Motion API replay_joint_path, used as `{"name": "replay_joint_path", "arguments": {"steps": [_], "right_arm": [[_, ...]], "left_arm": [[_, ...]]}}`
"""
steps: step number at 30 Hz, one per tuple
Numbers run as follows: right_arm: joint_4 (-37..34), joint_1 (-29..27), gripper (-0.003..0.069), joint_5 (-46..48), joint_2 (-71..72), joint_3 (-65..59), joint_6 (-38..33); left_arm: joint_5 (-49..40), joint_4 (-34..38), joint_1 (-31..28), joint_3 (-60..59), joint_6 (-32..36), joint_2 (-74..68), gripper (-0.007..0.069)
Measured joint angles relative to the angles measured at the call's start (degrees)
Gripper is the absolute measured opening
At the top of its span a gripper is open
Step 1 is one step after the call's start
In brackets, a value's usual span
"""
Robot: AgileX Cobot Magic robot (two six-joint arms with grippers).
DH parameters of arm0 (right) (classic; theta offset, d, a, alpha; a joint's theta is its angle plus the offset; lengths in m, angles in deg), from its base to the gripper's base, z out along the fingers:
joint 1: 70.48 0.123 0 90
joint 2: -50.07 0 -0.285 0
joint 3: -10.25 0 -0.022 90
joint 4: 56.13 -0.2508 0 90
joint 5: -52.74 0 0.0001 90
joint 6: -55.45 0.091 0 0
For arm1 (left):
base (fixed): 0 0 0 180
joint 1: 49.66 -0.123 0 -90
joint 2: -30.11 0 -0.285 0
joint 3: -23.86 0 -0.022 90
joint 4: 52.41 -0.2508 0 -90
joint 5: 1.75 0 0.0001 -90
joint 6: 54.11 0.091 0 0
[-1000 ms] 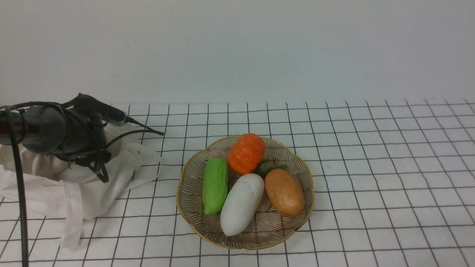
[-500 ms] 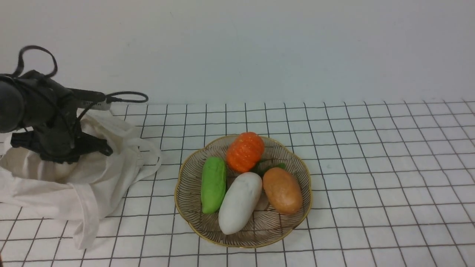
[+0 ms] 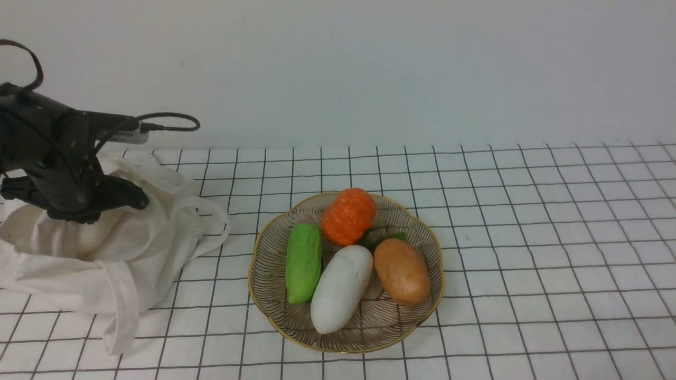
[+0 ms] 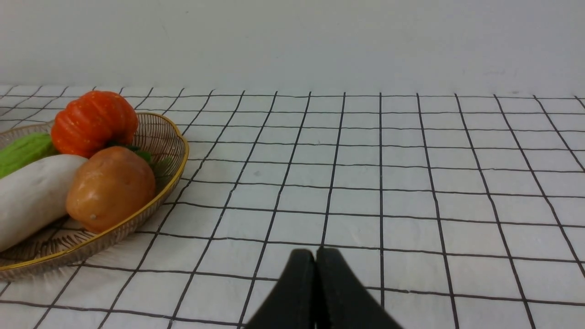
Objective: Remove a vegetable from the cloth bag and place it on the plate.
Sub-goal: Use the left arm to grab a white radish from the bag
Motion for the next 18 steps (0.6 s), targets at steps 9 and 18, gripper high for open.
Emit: {"name": "replay_joint_path", "arguments": {"steps": [9,18], "right_arm": [[0.0,0.0,-0.0014,0.0,0.0,0.0,0.0],[0.0,0.0,-0.0014,0.0,0.0,0.0,0.0]], "left_arm": [[6.0,-10.3,0.0,-0.2,-3.3,-5.1,0.0461],[4.7,-26.2,-0.1,0.1,-15.7,-10.1,0.0514]]}}
